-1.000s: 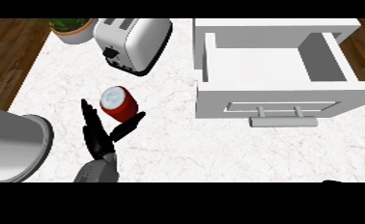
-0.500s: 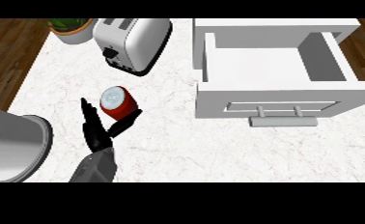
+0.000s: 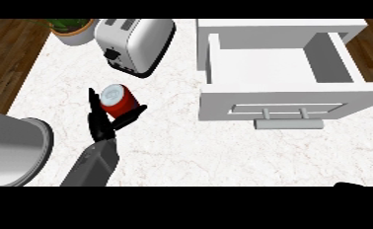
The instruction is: Pick up the can, place it into the drawer and close the drawer
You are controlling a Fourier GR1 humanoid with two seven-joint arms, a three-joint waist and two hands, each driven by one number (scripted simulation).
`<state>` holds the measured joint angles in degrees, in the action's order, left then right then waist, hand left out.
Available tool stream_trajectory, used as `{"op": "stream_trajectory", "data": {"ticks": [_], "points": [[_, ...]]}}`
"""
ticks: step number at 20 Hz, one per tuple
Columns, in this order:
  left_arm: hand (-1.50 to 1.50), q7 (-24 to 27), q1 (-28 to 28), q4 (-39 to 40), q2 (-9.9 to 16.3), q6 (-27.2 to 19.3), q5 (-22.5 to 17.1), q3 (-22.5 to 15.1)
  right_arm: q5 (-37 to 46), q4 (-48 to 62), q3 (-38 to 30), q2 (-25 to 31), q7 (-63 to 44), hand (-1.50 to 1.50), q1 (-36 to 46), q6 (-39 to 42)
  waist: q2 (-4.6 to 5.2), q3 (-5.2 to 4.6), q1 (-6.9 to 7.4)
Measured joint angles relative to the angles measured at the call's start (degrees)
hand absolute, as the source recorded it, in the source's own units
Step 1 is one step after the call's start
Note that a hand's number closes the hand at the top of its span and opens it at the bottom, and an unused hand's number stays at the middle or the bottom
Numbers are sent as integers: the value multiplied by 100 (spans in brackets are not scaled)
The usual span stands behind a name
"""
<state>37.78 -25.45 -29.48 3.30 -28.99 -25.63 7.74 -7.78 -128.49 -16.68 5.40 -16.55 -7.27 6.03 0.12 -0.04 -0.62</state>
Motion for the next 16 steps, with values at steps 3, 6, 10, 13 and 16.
{"op": "stream_trajectory", "data": {"ticks": [3, 6, 10, 13, 16], "points": [[150, 6, -233, 230, 32, 265, -8, 62, 5, -33, -49, -4, -37, -150, 3, -19, -2, 2, -2], [150, 253, -430, 615, 86, 674, -37, 194, 74, 55, -6, -47, 44, -150, 61, -30, 3, 2, -17], [150, 506, -710, 1017, 72, 918, -42, 334, 230, 3, 110, -153, 121, -150, -33, -32, 11, -1, -31], [150, 562, -877, 1130, 118, 1003, 4, 354, 126, -31, -25, -50, 33, -150, 38, -10, 13, 0, -32], [150, 681, -918, 1186, 88, 1276, 97, 277, 66, -12, -114, 34, -42, -150, 123, -2, 13, -2, -31]]}}
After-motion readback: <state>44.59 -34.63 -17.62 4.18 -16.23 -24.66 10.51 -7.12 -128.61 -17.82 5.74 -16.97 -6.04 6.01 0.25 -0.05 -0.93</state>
